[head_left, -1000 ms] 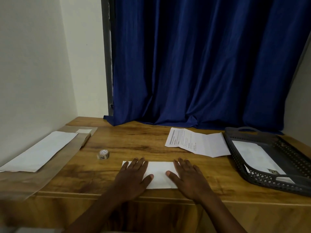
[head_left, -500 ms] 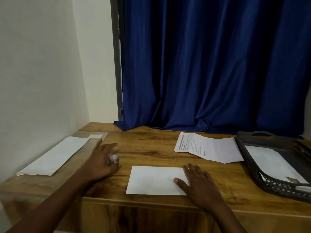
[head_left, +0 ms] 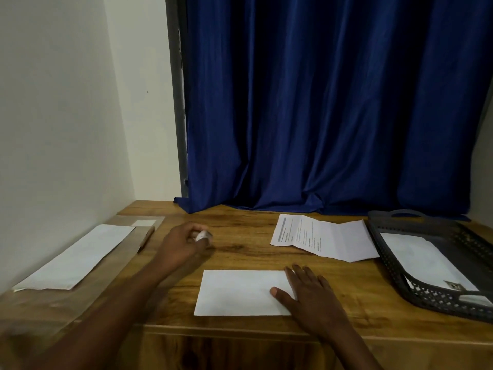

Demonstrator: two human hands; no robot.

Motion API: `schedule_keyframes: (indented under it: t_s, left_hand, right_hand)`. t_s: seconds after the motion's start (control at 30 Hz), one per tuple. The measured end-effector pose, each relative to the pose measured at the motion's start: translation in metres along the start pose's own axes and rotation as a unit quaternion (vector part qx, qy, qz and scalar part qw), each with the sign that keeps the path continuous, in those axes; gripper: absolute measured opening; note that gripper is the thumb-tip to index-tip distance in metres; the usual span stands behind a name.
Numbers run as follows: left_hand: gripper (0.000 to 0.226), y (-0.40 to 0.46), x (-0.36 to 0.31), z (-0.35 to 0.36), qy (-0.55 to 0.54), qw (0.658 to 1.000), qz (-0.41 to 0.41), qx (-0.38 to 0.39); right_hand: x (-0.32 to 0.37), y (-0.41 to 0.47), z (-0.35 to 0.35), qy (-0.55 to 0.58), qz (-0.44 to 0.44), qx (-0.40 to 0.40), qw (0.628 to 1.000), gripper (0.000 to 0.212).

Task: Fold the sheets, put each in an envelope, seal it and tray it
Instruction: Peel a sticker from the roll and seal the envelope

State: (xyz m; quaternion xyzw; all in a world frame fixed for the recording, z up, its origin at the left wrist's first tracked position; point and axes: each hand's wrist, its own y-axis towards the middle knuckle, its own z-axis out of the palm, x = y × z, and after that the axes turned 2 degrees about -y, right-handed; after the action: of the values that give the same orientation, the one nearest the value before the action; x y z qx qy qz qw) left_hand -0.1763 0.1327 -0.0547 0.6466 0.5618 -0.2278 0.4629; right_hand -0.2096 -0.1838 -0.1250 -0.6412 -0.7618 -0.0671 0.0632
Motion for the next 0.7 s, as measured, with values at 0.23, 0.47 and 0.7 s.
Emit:
schedule_keyframes:
  t_s: [0.23, 0.47, 0.7]
  left_hand:
    - [0.037, -0.014, -0.038, 0.086, -0.385, 0.91, -0.13, 0.084]
    - [0.028, -0.024, -0.033, 0.138, -0.475, 0.851, -0.175, 0.137]
    - [0.031, -0.036, -0.03, 0.144, -0.357, 0.915, -0.071, 0.174]
  right_hand:
    - [0.002, -0.007, -0.007, 0.064, 0.01, -0.018, 0.998, 0.113]
    - [-0.011, -0.014, -0.011, 0.378, 0.015, -0.118, 0.918, 0.035]
    - [-0.014, -0.014, -0.012, 0.491, -0.047, -0.178, 0.851, 0.026]
